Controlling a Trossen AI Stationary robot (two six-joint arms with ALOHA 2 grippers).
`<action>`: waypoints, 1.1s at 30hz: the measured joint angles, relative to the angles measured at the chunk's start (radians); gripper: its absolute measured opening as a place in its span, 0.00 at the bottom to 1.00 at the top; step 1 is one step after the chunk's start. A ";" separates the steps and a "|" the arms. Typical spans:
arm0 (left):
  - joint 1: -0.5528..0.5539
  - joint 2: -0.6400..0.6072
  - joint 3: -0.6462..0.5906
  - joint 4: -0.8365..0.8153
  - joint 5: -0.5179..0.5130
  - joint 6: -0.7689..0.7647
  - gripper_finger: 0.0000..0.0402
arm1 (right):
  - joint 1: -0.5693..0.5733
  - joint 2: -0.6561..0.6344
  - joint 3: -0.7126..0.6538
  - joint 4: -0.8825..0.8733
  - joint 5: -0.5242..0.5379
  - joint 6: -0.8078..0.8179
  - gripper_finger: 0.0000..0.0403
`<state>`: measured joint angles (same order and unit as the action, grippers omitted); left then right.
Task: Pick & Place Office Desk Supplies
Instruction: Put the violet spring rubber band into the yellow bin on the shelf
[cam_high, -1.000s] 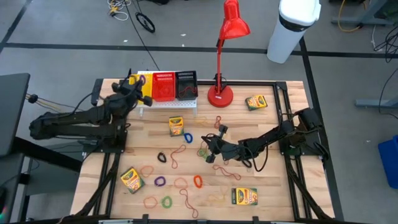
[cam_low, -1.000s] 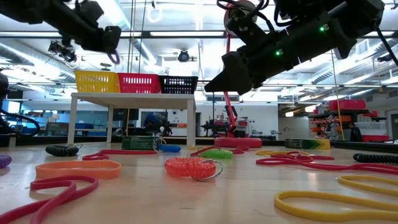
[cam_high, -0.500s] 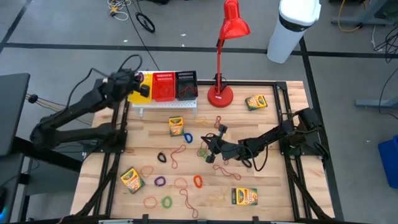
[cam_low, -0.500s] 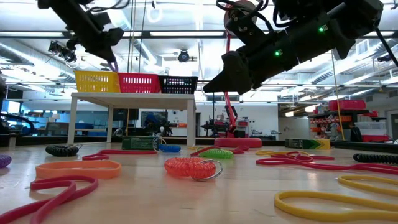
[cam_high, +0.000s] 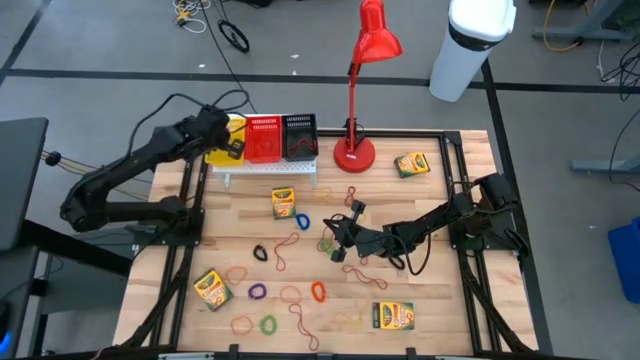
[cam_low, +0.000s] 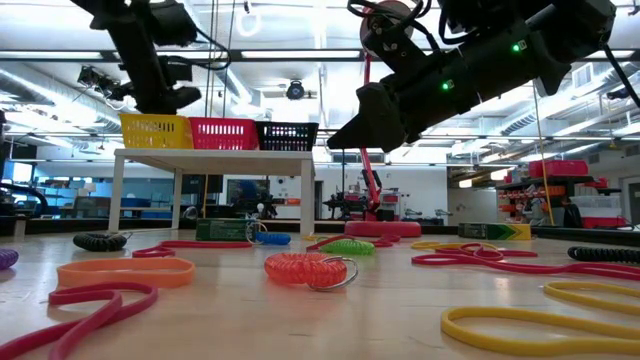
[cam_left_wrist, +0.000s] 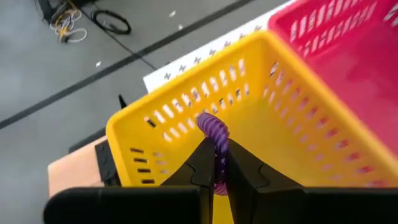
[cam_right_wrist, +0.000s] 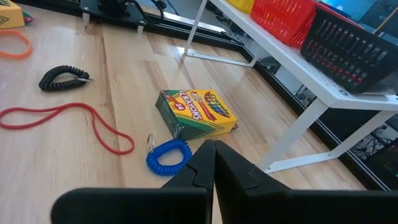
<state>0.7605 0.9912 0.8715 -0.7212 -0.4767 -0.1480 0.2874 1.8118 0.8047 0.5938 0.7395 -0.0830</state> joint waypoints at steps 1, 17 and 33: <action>0.003 0.004 0.000 -0.010 -0.001 0.002 0.06 | 0.000 0.000 0.000 0.000 0.000 0.000 0.03; 0.006 0.006 0.000 -0.010 0.000 0.009 0.14 | 0.000 0.000 0.000 -0.001 0.000 0.000 0.04; 0.000 -0.019 0.017 -0.009 0.000 0.033 0.30 | 0.000 0.000 0.000 -0.007 0.000 0.000 0.04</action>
<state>0.7602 0.9718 0.8881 -0.7302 -0.4770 -0.1154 0.2874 1.8118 0.8047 0.5871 0.7395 -0.0830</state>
